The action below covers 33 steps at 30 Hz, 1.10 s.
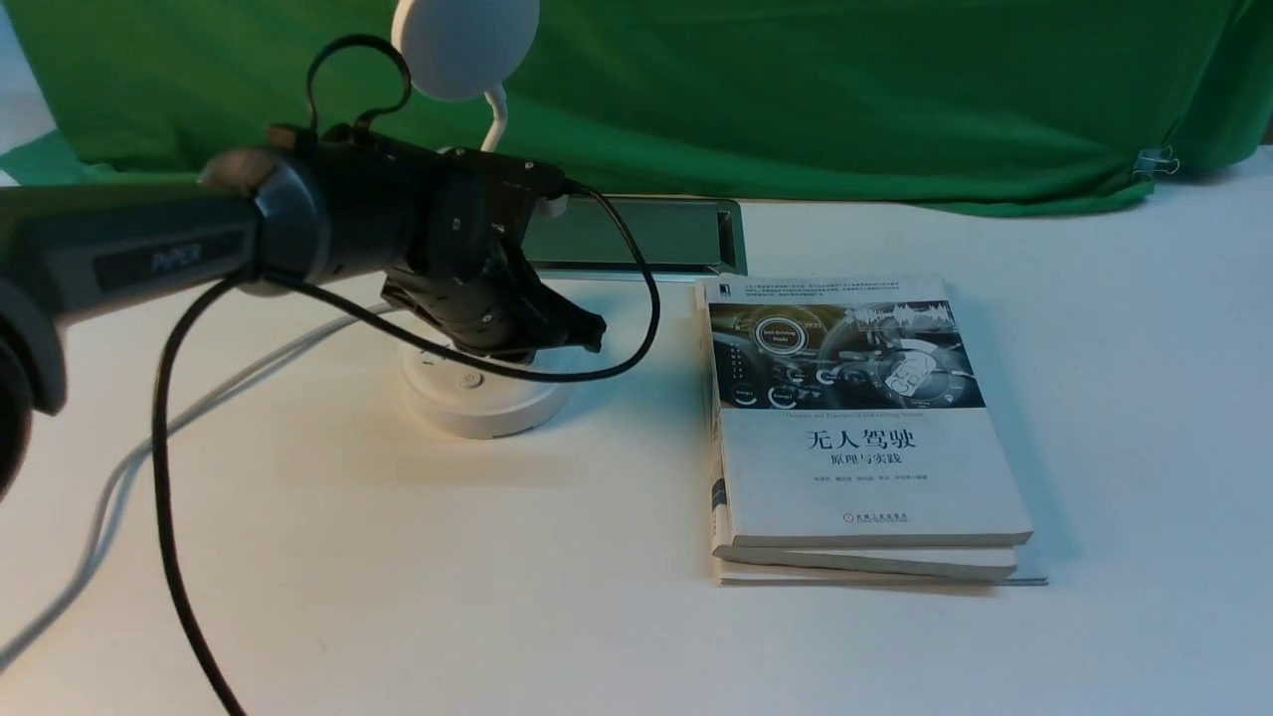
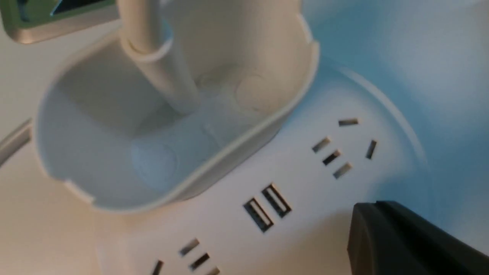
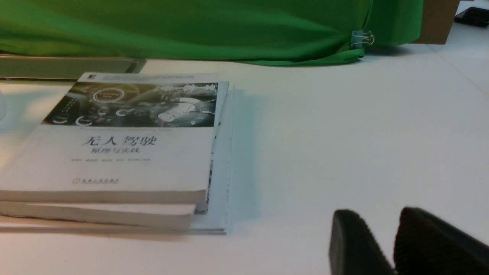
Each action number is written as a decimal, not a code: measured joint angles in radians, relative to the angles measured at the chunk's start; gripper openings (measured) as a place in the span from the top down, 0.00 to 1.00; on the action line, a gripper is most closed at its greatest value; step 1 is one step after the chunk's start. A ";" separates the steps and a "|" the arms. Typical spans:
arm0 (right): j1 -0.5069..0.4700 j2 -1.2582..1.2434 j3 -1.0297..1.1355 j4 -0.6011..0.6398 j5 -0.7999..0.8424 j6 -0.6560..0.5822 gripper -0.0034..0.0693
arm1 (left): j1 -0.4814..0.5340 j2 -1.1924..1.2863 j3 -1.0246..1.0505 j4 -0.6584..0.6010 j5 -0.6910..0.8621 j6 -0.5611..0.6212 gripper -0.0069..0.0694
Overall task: Turn on the desk lamp on the white desktop with your hand.
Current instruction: 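Press the power button on the lamp base to turn the lamp on with the left gripper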
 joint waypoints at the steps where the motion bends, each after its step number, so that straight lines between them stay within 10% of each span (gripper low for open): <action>1: 0.000 0.000 0.000 0.000 0.000 0.000 0.62 | 0.000 0.005 -0.004 0.000 0.001 0.000 0.91; 33: 0.000 0.000 0.000 0.000 0.000 0.000 0.63 | 0.000 -0.013 -0.046 -0.007 0.021 -0.012 0.91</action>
